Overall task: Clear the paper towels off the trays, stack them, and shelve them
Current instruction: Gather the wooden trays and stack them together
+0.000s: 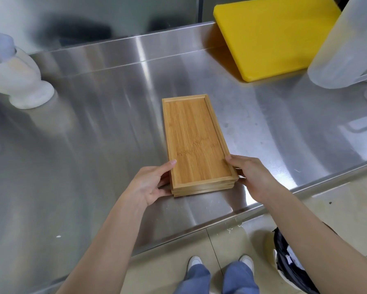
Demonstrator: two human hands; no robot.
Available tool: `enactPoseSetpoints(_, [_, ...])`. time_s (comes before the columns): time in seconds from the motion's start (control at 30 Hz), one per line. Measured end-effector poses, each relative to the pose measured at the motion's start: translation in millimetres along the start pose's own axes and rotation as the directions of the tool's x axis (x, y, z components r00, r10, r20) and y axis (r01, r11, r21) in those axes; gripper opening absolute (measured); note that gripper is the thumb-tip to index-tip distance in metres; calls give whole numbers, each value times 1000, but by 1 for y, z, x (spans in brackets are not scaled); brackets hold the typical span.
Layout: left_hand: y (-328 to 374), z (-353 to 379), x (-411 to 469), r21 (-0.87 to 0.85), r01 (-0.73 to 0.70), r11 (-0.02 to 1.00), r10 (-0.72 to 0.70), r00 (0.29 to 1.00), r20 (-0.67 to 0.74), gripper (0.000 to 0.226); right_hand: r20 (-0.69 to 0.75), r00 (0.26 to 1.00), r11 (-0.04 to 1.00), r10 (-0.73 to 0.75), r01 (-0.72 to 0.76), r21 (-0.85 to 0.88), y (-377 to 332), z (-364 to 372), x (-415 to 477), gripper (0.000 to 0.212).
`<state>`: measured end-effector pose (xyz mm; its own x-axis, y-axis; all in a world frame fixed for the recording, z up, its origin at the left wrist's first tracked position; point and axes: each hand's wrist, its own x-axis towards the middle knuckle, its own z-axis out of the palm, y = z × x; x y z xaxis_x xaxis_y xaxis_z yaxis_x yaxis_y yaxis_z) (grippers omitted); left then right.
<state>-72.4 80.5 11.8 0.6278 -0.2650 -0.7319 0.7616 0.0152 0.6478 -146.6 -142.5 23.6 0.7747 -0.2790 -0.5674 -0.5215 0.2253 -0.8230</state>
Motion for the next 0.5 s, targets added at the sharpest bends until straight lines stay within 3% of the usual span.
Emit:
enactPoseSetpoints(0.2, [10,-8,-3,-67,35,997,-27,994,109,47,164,986,994,36,-53,97,-3,-7,1,36])
enactPoseSetpoints(0.33, [26,-9,-7,-71,21,997,-11,991,131,61,242,969,988,-48,10,157,-14,4,4,39])
enactPoseSetpoints(0.5, [57,-1,-14,-99,-61,993,70,994,84,51,177,979,977,-98,60,205,-43,24,13,28])
